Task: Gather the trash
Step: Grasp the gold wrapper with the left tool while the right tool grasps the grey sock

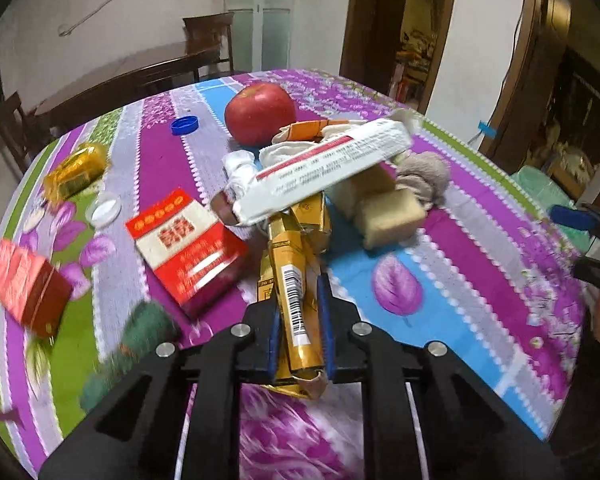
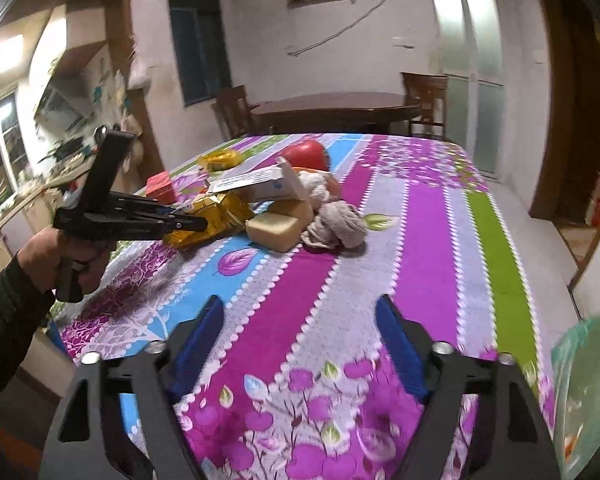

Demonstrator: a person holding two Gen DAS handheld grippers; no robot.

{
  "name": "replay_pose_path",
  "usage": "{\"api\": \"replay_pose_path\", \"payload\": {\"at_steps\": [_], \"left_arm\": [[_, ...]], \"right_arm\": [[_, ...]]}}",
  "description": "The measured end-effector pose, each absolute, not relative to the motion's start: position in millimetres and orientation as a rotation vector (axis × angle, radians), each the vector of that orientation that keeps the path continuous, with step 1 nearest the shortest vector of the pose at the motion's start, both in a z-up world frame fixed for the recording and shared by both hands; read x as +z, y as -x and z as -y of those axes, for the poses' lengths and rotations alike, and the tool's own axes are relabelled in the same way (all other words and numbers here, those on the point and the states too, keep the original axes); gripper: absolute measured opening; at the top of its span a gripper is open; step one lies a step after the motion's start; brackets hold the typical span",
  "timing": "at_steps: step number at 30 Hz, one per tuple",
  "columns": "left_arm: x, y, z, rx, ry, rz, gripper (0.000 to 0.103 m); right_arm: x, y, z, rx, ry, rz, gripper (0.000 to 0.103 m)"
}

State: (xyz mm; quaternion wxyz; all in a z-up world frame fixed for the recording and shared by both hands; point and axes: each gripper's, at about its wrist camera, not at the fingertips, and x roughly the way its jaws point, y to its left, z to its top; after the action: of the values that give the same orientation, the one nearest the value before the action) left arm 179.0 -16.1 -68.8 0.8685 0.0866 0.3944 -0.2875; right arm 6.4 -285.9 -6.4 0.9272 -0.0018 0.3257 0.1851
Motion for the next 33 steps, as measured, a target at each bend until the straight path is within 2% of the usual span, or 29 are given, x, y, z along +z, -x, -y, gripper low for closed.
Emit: {"api": "replay_pose_path", "payload": {"at_steps": [2,3,6,7,8,10,16,18,19,22,33], "left_arm": [[-66.0,-168.8,9.8,-0.593,-0.133,-0.813,0.012],[-64.6,-162.9,6.6,-0.586,-0.114,-0.804,0.012],[-63.8,-150.9,0.4,-0.585,-0.065,-0.792,0.012],[-64.4,-149.6,-0.4,-0.582,-0.057,-0.791,0.012],[-64.9,-149.1,-1.2,-0.578,-0.050,-0.793,0.012],[-68.0,-150.8,-2.6,-0.574,-0.041,-0.801,0.012],[-71.6,-147.9,1.4,-0.593,-0.030,-0.815,0.011],[-73.0,-148.4,1.6,-0.589,-0.026,-0.817,0.011],[-72.8,-148.0,1.4,-0.587,-0.023,-0.815,0.011],[-71.8,-146.4,0.2,-0.570,-0.010,-0.801,0.009],[-41.3,-93.4,-1.5,-0.455,-0.011,-0.558,0.009]], "right_arm": [[-6.8,-23.9,280.3,0.397,0.029,-0.691,0.050],[-6.8,-31.7,277.6,0.405,0.034,-0.700,0.048],[-10.6,-70.0,271.3,0.394,0.083,-0.721,0.048],[-11.7,-80.2,270.9,0.384,0.094,-0.723,0.050],[-13.4,-92.3,271.9,0.378,0.097,-0.737,0.057],[-18.7,-117.7,274.5,0.343,0.102,-0.766,0.061],[-35.9,-170.7,276.9,0.352,0.008,-0.866,0.062],[-42.3,-179.5,273.7,0.346,0.017,-0.885,0.058],[-44.4,-179.8,272.7,0.344,0.013,-0.885,0.045],[-42.4,-169.4,268.8,0.312,0.019,-0.851,0.039],[4.2,-47.2,244.3,0.174,0.017,-0.524,0.038]]}}
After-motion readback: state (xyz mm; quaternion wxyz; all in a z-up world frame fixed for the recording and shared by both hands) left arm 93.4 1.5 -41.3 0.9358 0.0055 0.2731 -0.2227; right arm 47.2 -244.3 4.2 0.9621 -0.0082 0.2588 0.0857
